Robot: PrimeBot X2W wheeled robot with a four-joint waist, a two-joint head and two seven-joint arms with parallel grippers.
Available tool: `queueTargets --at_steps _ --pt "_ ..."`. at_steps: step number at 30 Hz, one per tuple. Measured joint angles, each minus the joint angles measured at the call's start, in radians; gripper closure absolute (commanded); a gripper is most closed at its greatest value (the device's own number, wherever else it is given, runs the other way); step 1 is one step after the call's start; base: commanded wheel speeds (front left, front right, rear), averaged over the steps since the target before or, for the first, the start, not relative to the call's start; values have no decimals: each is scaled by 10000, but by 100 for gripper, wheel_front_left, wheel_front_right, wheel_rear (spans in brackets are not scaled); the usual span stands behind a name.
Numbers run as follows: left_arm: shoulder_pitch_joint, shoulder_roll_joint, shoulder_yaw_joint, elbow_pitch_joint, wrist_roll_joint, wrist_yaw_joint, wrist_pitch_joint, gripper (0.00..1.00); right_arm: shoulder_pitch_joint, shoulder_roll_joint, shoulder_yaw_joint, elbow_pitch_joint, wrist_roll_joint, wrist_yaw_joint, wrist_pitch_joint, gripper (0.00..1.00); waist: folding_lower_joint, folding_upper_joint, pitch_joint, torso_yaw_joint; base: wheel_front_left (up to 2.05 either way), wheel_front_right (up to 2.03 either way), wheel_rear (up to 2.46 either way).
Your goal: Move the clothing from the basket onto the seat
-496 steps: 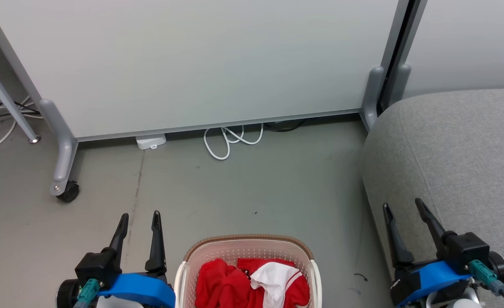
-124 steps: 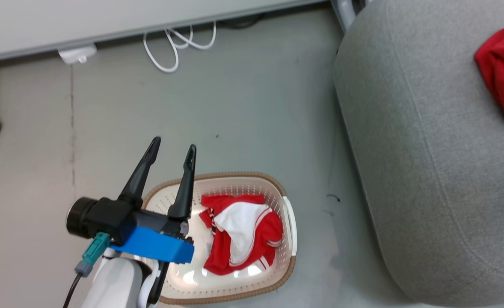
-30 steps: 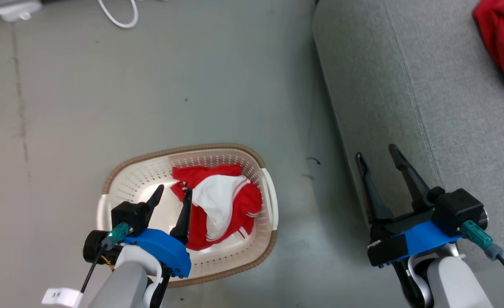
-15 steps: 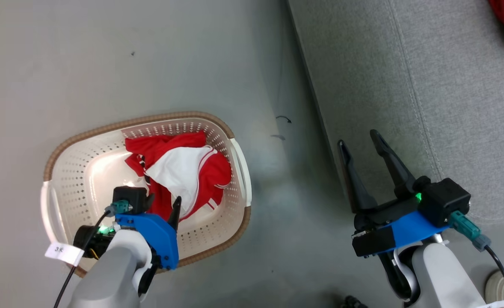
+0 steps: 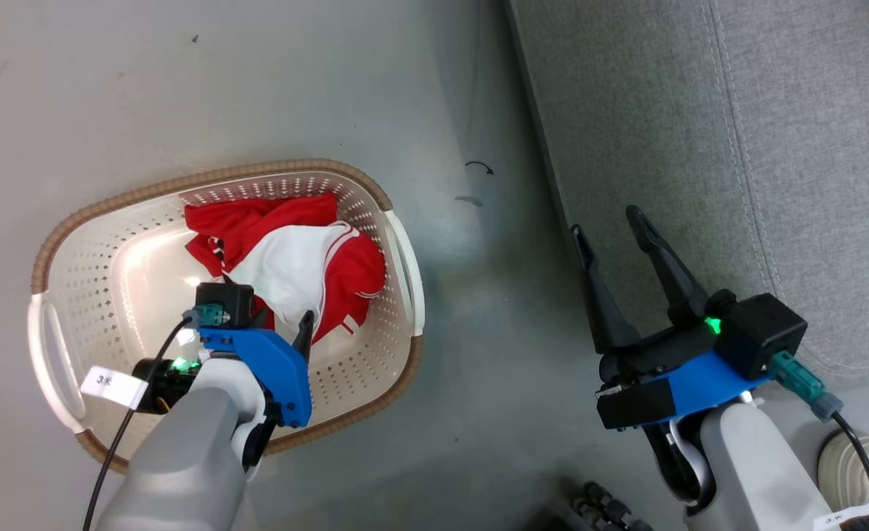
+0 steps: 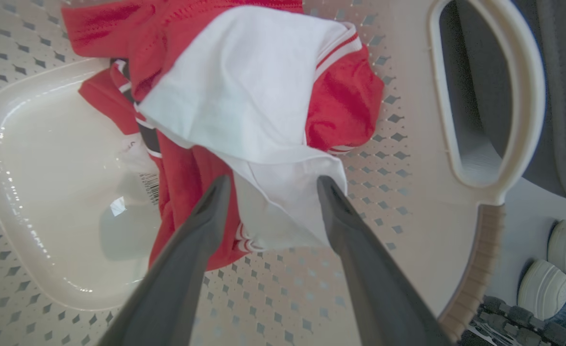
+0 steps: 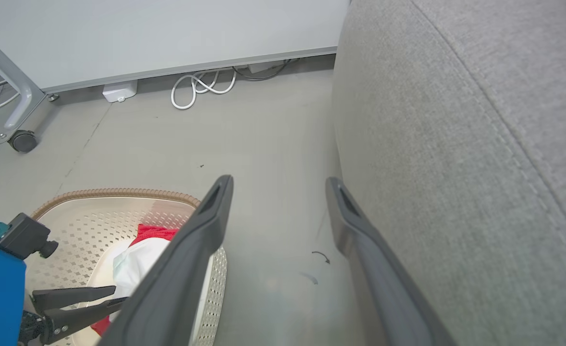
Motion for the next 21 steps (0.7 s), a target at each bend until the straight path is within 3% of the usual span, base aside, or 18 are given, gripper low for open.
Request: queueTargets --at_steps 16,17,18,19,21 --pt "-1098 -293 123 1338 -374 451 756 0 -105 0 146 -61 184 0 -88 0 0 0 683 -138 0 0 0" --pt "-1122 -301 98 1377 -374 451 838 58 -105 0 146 -61 184 0 -88 0 1 0 696 -130 0 0 0" --pt "-1139 -313 77 1409 -374 451 874 89 -108 0 142 -59 184 0 -88 0 0 0 705 -119 0 0 0" --pt "-1165 -322 61 1425 -370 449 874 100 -114 0 138 -50 184 0 -90 0 0 0 710 -106 0 0 0" --pt "-1242 -345 21 1448 -366 430 874 100 -145 0 142 -29 186 0 -92 0 0 0 706 -92 0 0 0"
